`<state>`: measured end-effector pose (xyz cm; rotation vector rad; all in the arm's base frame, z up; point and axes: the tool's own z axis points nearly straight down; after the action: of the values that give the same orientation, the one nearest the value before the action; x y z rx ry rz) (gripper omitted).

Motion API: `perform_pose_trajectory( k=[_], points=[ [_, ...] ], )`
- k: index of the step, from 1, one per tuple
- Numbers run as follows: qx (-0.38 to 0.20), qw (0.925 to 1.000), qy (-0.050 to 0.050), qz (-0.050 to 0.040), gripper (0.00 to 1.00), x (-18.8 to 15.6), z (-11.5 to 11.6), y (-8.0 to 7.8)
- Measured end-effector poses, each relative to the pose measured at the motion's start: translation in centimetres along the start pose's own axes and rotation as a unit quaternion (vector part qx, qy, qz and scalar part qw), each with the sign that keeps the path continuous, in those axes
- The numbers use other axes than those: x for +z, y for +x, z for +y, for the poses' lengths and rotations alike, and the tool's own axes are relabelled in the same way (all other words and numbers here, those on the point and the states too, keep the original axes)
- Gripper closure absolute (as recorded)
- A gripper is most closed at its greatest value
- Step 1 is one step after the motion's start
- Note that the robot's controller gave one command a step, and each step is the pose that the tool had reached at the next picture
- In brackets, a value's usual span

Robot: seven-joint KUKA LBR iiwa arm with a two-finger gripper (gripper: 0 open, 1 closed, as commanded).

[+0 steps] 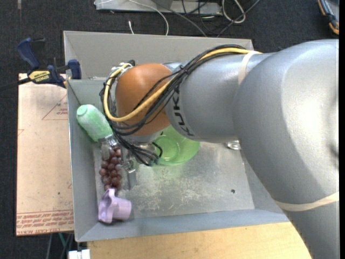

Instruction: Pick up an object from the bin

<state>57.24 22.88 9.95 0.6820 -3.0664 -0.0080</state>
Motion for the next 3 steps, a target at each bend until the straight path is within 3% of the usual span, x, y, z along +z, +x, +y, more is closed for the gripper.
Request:
perform_pose_trajectory(
  k=[1, 2, 3],
  points=[
    [-0.179, 0.9838, 0.003, -0.0136, 0.0, 2.7, -0.4, -1.4],
    [-0.079, 0.9969, -0.001, -0.0052, 1.0, 2.8, -1.4, 0.0],
    [-0.078, 0.9969, -0.001, -0.0052, 1.0, 2.8, -1.4, 0.0]
  ],
)
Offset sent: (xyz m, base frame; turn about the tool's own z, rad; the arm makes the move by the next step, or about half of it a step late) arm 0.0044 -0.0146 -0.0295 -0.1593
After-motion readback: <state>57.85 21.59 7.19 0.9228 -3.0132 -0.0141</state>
